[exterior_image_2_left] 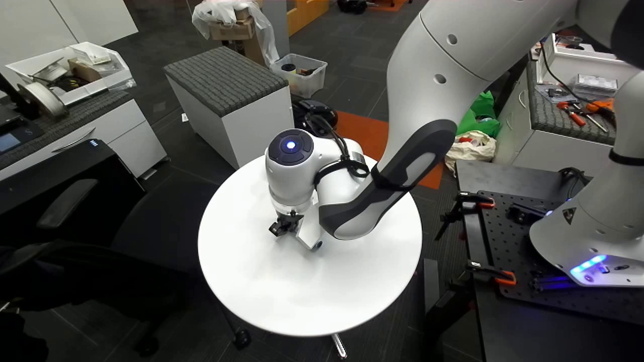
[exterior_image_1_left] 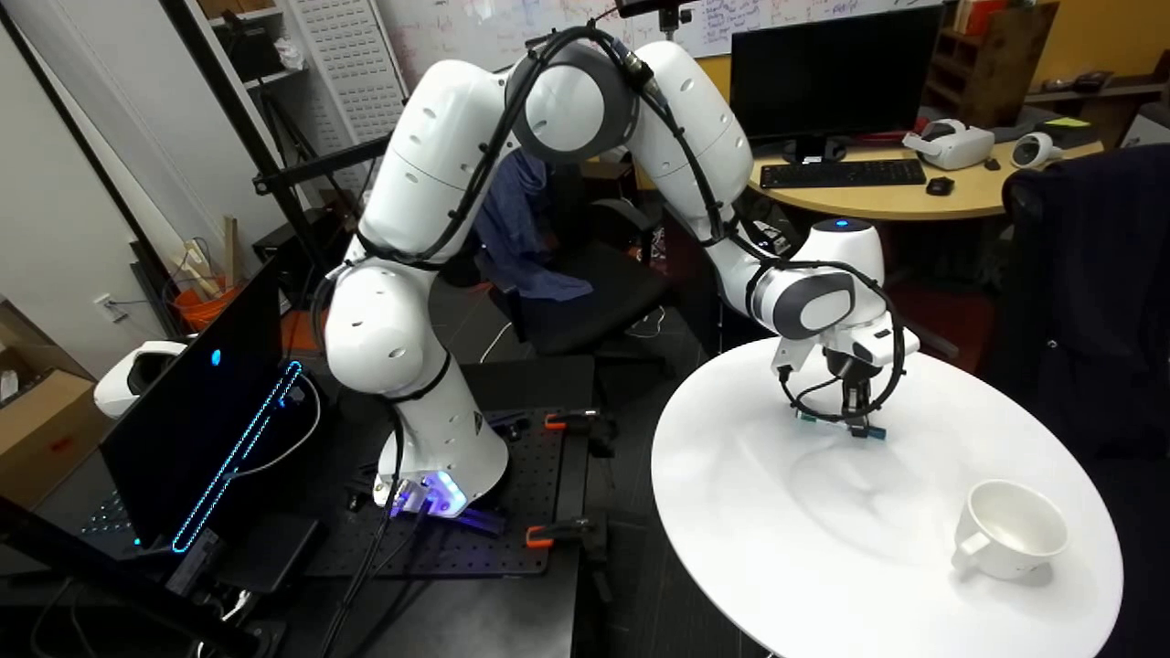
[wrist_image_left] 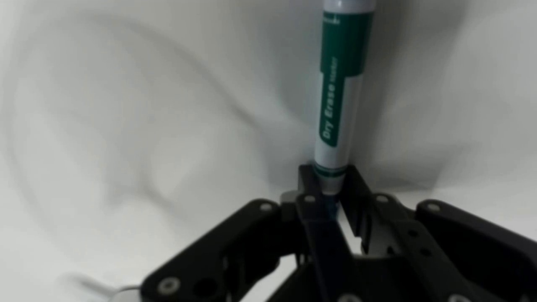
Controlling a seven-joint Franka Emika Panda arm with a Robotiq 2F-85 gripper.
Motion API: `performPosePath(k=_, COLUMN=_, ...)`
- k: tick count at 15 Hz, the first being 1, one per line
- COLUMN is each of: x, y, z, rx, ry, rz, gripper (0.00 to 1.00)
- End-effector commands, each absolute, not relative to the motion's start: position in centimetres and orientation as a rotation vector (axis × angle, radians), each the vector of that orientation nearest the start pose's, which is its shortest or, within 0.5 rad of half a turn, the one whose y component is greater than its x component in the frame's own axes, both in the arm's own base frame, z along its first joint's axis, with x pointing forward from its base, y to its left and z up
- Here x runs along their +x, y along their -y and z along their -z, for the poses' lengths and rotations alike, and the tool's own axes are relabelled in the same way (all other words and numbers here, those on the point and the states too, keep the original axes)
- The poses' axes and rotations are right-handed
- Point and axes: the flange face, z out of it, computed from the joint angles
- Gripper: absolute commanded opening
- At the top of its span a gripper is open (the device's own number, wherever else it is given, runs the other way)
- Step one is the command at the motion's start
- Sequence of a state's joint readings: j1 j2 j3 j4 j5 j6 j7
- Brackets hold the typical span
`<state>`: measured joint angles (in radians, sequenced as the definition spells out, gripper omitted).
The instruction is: Put the green marker inside the white mug
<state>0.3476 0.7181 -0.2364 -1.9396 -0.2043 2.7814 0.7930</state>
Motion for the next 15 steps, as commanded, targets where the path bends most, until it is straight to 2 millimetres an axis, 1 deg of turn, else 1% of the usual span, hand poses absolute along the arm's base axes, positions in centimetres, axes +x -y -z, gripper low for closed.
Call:
performPosePath(k=1, x=62.0, y=-7.8, z=-12.4, rx=-3.206, ry=-0.728, rz=0.346, gripper=0.05)
performPosePath(k=4, x=61.8, y=-7.9, z=-12.5, rx=-3.216, ry=-0.718, rz=0.350, gripper=0.05)
performPosePath(k=6, x=61.6, y=-7.8, z=-13.0, rx=-3.233, ry=-0.718, rz=0.359, gripper=0.05)
performPosePath(k=11, x=60.9, y=-6.5, z=-14.5, rx=-3.280, ry=-0.742, rz=0.408, gripper=0.05)
performPosePath(k=15, x=60.8, y=-6.0, z=-15.8, rx=-3.308, ry=-0.772, rz=0.481, gripper=0.05)
